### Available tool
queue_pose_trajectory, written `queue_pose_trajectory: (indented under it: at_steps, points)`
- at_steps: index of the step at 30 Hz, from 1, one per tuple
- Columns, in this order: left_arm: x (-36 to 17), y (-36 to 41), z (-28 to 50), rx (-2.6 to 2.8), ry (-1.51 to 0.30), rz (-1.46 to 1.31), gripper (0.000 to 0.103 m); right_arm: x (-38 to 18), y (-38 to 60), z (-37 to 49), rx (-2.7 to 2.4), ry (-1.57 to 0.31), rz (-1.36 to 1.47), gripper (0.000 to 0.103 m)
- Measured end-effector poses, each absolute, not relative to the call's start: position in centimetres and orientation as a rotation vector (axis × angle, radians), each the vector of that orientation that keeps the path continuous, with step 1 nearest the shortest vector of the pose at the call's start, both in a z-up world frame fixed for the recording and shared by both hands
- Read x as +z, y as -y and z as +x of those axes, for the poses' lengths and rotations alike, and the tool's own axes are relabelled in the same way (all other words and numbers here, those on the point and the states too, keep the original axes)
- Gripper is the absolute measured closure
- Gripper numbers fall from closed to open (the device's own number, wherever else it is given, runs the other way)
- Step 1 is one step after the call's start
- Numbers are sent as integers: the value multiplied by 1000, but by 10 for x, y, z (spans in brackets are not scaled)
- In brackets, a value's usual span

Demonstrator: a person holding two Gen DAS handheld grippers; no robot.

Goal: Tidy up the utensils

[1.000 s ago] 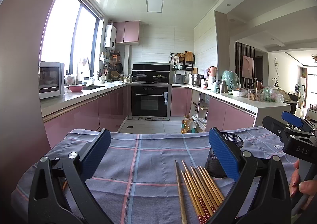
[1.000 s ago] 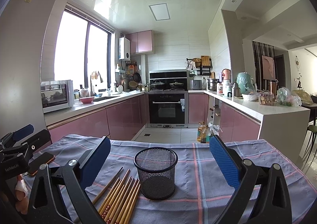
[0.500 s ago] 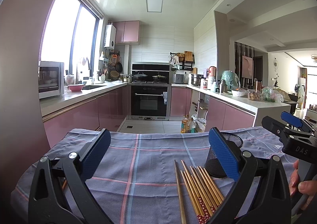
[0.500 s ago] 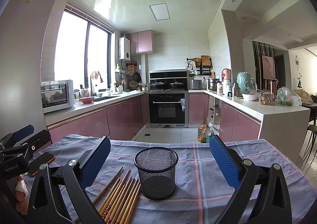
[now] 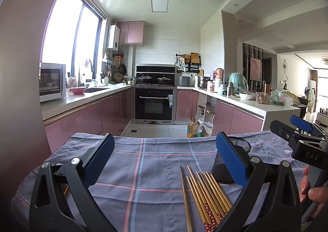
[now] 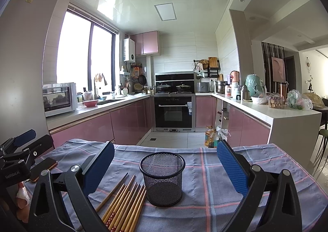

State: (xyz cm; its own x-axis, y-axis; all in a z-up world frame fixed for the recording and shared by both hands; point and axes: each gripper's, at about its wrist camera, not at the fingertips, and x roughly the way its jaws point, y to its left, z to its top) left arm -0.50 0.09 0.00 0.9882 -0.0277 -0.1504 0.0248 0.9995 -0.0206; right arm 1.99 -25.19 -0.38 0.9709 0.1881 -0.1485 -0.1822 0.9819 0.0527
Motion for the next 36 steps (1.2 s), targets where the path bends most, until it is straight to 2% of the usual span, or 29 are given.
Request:
queue_pose_trajectory:
  at_steps: [36]
  points:
    - [0,1,-5,-32,-160,-14,6,-5,252,19,189,-153,42,6]
